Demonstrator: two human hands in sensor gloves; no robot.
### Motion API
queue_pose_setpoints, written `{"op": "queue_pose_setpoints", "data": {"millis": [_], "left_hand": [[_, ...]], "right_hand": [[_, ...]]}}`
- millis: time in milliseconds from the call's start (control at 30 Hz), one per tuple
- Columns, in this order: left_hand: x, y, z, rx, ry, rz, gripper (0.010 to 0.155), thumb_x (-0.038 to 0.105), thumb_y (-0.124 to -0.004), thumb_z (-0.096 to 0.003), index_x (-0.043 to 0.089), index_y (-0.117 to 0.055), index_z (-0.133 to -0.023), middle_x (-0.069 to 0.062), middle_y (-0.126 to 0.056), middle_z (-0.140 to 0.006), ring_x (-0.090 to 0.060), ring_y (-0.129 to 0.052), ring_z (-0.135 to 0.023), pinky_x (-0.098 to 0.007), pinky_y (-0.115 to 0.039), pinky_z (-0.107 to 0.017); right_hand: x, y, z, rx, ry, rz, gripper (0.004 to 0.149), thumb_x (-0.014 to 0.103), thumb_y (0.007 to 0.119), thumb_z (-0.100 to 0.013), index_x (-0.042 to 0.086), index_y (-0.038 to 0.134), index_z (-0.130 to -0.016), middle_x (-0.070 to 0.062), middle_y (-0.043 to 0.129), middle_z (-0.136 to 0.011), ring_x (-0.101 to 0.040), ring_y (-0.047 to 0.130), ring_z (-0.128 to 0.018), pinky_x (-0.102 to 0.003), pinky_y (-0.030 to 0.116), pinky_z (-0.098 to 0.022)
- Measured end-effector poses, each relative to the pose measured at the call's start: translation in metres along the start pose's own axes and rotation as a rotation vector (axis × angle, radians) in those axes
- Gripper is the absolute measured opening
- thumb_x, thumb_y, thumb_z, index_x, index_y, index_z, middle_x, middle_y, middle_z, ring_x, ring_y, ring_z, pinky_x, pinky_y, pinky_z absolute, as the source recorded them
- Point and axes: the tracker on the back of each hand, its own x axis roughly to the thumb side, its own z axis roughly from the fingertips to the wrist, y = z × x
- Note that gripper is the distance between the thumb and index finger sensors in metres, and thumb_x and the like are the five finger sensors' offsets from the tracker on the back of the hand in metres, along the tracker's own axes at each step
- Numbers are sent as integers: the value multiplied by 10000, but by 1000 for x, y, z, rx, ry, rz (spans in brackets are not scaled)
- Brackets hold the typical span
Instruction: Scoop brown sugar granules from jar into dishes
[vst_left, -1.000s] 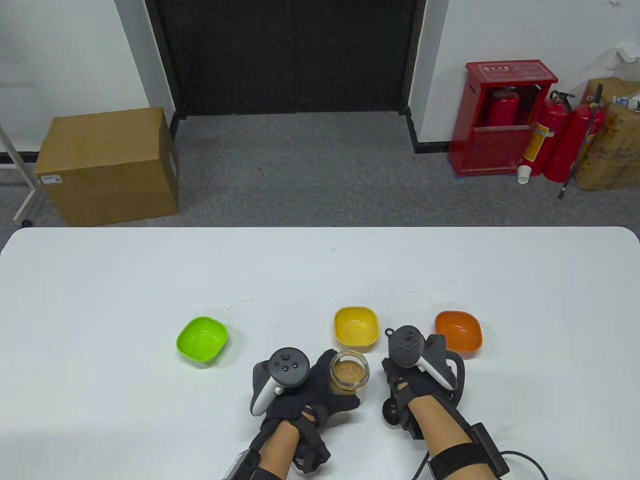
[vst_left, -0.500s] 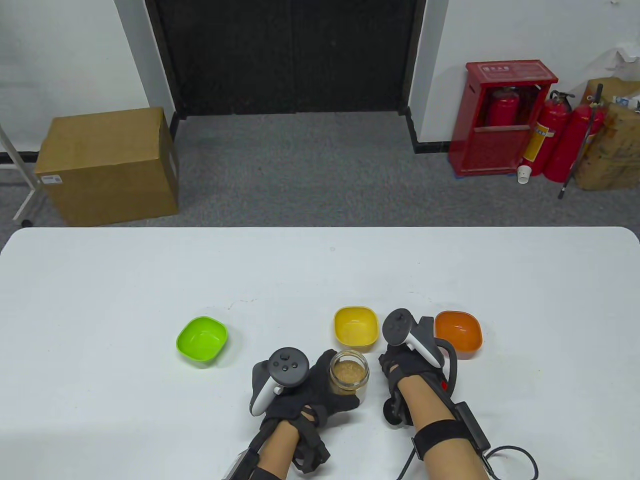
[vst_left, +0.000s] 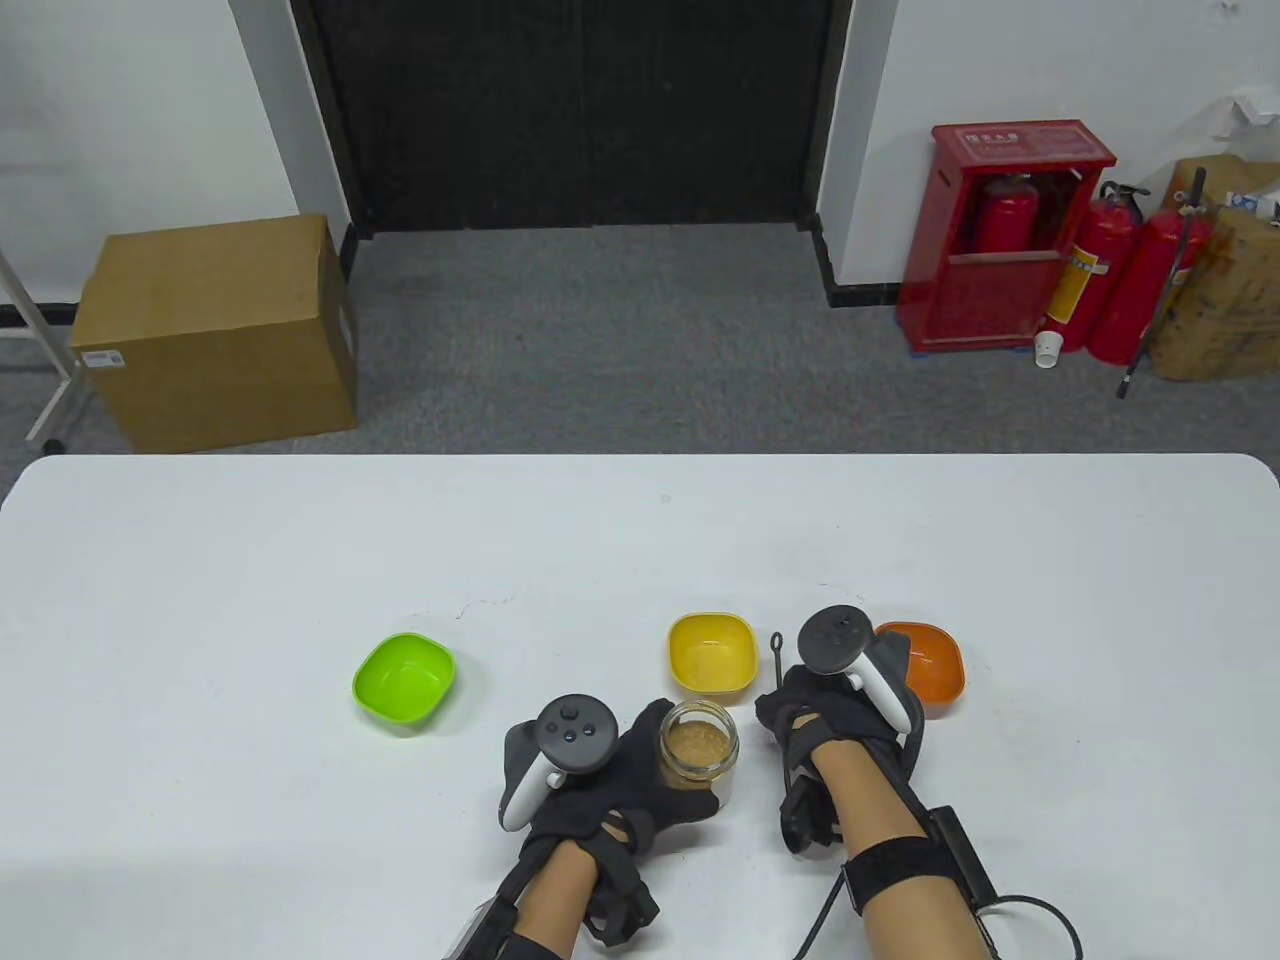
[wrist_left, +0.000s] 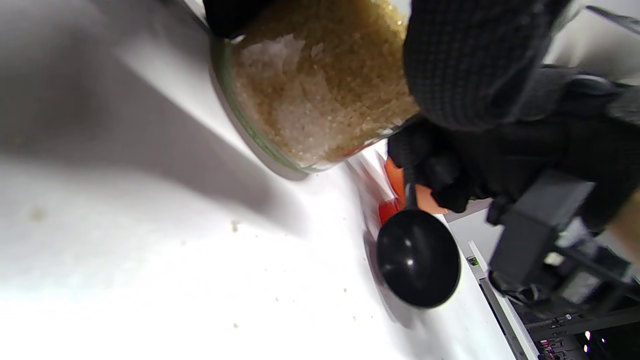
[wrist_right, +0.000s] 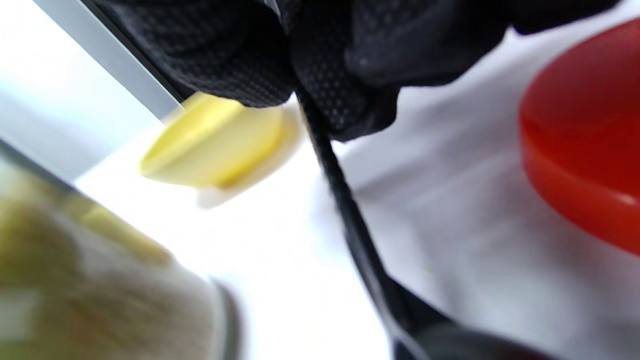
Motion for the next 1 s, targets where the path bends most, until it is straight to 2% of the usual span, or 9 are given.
{"op": "queue_pose_setpoints", "data": {"millis": [200, 400, 633, 800, 900, 1000], "left_hand": [[0, 1, 0, -4, -2, -2, 1057, 574, -945, -426, 221, -242, -1132, -57, -433, -1211, -332, -613, -1113, -531, -445, -806], [0, 1, 0, -7, -3, -11, 1058, 576, -943, -426, 221, -241, -1132, -55, -436, -1211, -331, -616, -1113, -530, -450, -807], [-1, 2, -1, -4, -9, -34, 1058, 589, -937, -425, 220, -242, -1133, -53, -446, -1209, -323, -630, -1109, -529, -464, -805], [2, 4, 0, -12, 1, -48, 1052, 566, -942, -428, 200, -256, -1136, -71, -463, -1206, -348, -634, -1105, -562, -464, -795], [5, 15, 6, 0, -21, -97, 1012, 572, -927, -419, 183, -339, -1145, -100, -539, -1191, -387, -700, -1072, -633, -531, -758], [9, 37, 17, 4, -38, -118, 986, 558, -934, -423, 191, -378, -1149, -110, -564, -1189, -398, -719, -1061, -651, -551, -741]], "right_hand": [[-4, -29, 29, -119, -177, -189, 444, 334, 904, -492, 22, 798, -789, -133, 1005, -537, -301, 933, -297, -489, 836, -145], [-15, -44, 58, -252, -329, -352, 317, 301, 895, -500, 118, 870, -757, -163, 1015, -563, -342, 931, -327, -516, 831, -171], [-39, -37, 75, -325, -428, -477, 301, 310, 832, -541, 112, 904, -756, -203, 1020, -582, -367, 937, -340, -535, 830, -178], [-51, -34, 75, -305, -431, -540, 330, 327, 806, -555, 95, 900, -770, -222, 1017, -595, -376, 939, -347, -541, 830, -182], [-52, -35, 79, -316, -430, -555, 334, 328, 803, -557, 95, 892, -778, -227, 1009, -607, -380, 934, -359, -546, 826, -191], [-54, -37, 81, -319, -429, -572, 334, 328, 805, -555, 96, 894, -778, -227, 1009, -607, -380, 935, -359, -546, 826, -193]]}}
